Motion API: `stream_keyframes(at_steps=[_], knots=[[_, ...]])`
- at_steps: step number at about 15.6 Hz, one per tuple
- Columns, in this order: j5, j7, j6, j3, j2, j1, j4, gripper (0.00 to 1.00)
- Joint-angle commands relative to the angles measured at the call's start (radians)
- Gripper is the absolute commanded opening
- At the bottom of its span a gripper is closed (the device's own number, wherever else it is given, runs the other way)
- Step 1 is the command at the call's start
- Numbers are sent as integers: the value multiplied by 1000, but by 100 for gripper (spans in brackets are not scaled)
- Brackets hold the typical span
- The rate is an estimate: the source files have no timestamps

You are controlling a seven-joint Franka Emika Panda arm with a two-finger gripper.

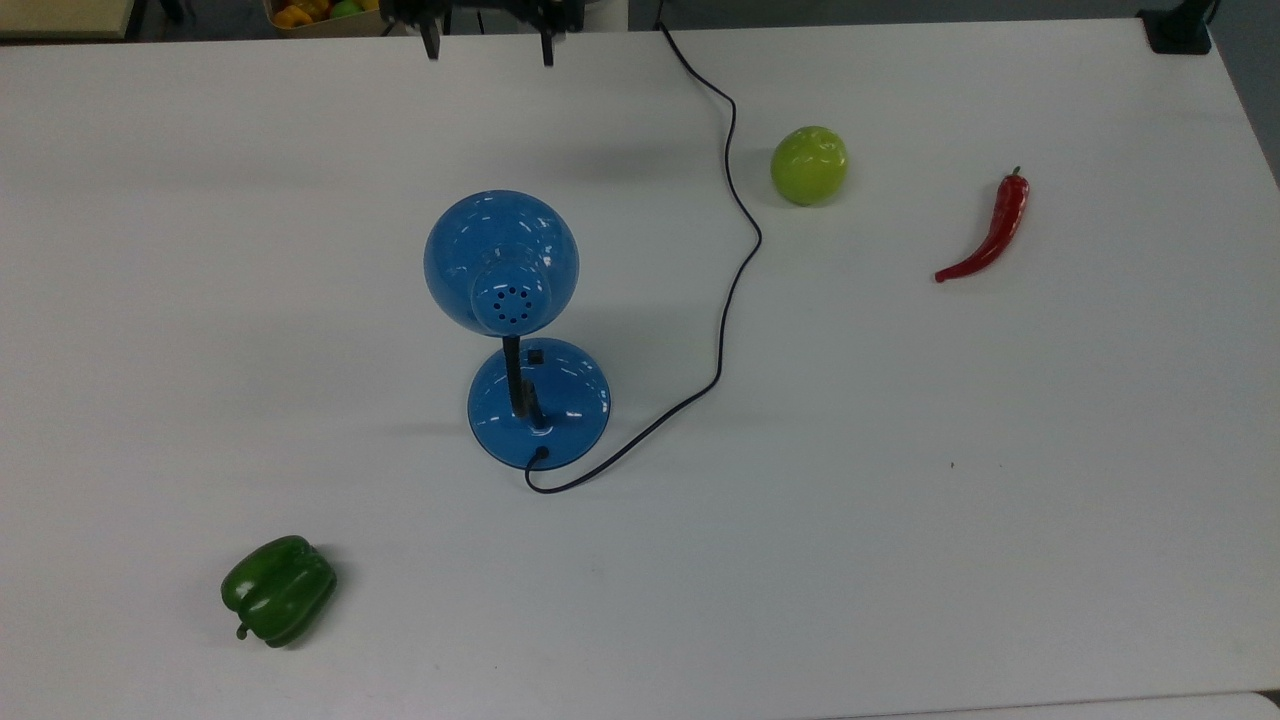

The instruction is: Turn off lamp

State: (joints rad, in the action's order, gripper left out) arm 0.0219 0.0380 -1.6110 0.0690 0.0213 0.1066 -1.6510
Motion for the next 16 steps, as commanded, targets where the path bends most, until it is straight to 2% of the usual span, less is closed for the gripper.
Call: stream_keyframes(at_steps=[1, 6, 9, 16], knots=[[-10, 120, 60, -5, 2, 8, 74, 100], [-60, 135, 54, -18, -7, 13, 115, 100], [-63, 119, 42, -40, -6, 15, 116, 100], [-53, -133, -73, -37, 2, 10, 102, 100]])
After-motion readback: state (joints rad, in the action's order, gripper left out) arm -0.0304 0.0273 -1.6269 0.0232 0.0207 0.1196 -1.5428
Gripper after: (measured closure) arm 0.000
